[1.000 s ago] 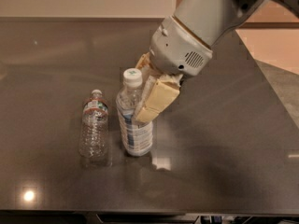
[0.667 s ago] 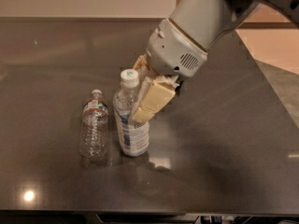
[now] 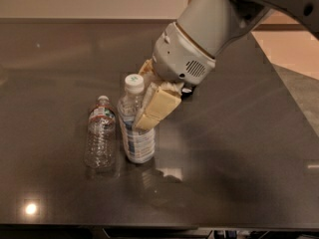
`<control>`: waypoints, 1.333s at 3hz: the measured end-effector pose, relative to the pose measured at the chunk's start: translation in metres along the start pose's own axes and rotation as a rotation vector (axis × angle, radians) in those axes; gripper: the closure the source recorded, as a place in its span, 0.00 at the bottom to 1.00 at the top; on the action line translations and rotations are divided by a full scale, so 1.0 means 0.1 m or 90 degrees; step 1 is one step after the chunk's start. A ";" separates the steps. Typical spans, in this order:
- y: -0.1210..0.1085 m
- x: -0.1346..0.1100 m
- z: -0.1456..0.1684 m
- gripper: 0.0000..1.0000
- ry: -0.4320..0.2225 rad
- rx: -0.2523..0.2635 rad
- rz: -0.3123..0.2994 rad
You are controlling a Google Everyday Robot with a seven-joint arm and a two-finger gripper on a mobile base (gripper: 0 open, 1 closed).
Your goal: Move blue plastic bottle near water bottle
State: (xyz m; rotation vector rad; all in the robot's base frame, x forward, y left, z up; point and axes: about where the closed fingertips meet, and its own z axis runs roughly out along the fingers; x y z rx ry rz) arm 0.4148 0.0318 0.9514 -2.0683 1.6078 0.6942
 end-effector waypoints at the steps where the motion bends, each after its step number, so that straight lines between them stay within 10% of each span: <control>1: -0.03 0.01 0.02 0.36 -0.006 0.011 -0.001; 3: -0.04 0.00 0.04 0.00 -0.009 0.013 -0.004; 4: -0.04 0.00 0.04 0.00 -0.009 0.013 -0.004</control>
Offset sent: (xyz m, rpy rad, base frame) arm 0.0081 -0.0003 -0.0091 0.0262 -0.0072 -0.0108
